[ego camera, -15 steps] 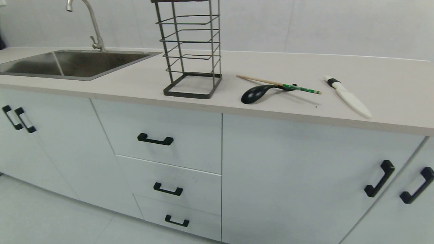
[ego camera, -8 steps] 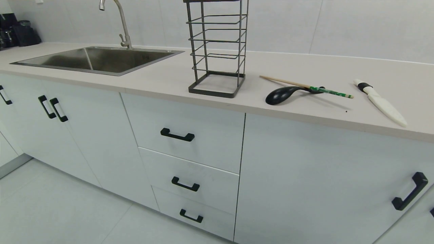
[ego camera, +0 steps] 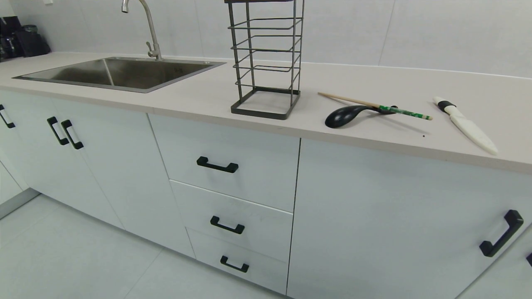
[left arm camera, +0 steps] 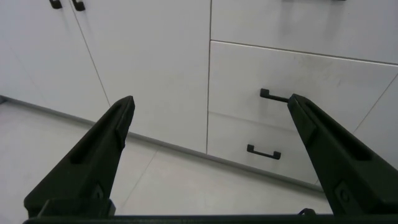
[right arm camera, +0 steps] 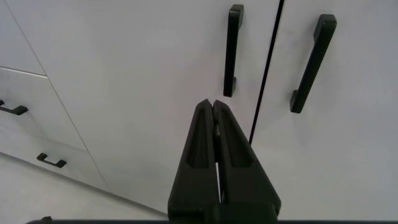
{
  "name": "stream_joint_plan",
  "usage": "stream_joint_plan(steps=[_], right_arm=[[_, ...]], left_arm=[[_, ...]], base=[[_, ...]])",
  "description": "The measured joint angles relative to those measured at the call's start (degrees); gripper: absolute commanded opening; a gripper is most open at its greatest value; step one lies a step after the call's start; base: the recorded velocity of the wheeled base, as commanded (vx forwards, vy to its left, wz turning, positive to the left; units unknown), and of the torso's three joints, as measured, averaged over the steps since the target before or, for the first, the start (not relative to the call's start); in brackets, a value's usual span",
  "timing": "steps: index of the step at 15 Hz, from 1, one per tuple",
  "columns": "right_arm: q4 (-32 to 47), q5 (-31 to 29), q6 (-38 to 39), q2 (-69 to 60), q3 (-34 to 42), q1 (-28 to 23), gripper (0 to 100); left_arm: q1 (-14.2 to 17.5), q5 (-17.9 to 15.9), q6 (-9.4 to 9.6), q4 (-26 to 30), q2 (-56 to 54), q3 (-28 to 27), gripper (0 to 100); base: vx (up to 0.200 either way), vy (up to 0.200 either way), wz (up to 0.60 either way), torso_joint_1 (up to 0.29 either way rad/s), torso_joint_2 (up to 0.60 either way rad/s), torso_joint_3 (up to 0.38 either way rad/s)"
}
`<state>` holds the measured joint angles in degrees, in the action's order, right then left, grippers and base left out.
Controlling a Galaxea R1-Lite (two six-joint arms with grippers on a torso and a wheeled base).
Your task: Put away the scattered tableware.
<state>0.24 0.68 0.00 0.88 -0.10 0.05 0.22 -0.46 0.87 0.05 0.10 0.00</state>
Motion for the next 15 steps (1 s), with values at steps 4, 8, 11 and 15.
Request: stream_joint_plan(steps=[4,8,11,15], right_arm=[[0.0,0.0,0.0,0.0,0.0,0.0,0],[0.0,0.0,0.0,0.0,0.0,0.0,0],[0.0,0.0,0.0,0.0,0.0,0.0,0],[0.0,0.0,0.0,0.0,0.0,0.0,0]], left_arm=[[0.0,-0.5,1.76,-0.3,0.0,0.0,100],[0.0,-0.4,1.65,-0.4,0.0,0.0,100],[0.2,-1.6,1.43,-4.1,0.2,-1.6,100],[3.0,-8.2,-0.33,-6.7,4.9,-15.2,100]], base=[[0.0,0.0,0.0,0.0,0.0,0.0],[0.0,0.0,0.0,0.0,0.0,0.0],[0.0,0.0,0.0,0.0,0.0,0.0],[0.0,0.0,0.0,0.0,0.0,0.0]])
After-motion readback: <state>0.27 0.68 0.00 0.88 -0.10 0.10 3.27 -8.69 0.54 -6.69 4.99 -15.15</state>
